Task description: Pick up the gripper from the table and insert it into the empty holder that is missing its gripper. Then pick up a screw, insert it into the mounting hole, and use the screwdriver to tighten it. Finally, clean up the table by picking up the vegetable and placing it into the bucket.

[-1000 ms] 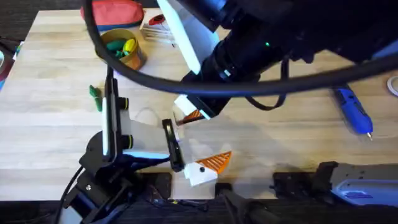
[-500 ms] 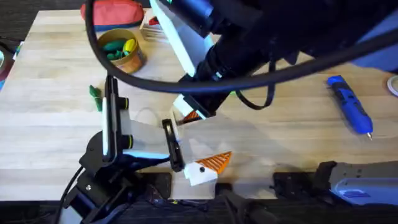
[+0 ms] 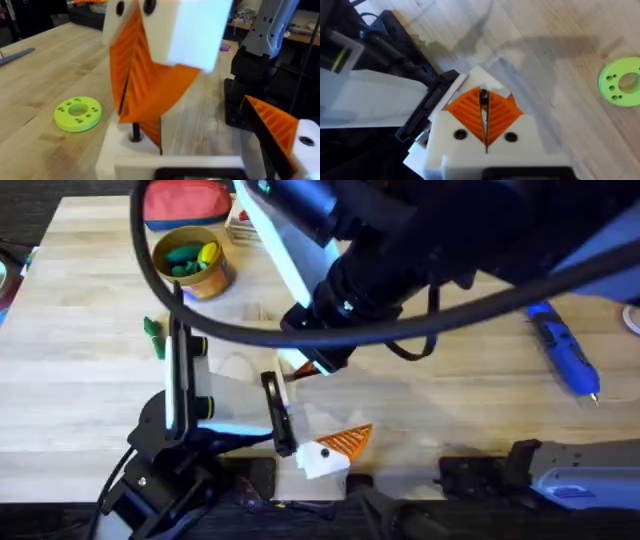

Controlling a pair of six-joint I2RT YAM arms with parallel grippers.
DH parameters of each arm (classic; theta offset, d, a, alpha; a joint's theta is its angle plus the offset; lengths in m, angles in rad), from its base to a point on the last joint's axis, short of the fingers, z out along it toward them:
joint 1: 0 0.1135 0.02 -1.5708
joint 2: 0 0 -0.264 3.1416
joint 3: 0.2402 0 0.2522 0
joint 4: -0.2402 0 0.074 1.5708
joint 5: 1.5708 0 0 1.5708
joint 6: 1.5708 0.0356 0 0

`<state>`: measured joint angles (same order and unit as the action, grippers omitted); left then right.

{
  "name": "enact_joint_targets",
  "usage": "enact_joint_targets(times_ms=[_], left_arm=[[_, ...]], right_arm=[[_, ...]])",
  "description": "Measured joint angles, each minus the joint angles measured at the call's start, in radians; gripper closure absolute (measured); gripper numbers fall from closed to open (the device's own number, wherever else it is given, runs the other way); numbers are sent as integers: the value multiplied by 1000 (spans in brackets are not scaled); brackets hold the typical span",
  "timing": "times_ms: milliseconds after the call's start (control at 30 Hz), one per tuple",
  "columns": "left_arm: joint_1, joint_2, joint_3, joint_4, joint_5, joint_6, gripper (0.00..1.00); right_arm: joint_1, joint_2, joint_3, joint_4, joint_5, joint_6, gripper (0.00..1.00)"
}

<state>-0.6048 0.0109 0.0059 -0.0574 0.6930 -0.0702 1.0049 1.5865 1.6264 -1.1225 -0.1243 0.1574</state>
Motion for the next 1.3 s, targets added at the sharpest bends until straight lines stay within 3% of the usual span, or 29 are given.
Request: enact_joint_targets(times_ms=[1300], left_arm=[[0,0,0,1,3,3,14]], right_arm=[[39,20,7,-2,52,0,998]])
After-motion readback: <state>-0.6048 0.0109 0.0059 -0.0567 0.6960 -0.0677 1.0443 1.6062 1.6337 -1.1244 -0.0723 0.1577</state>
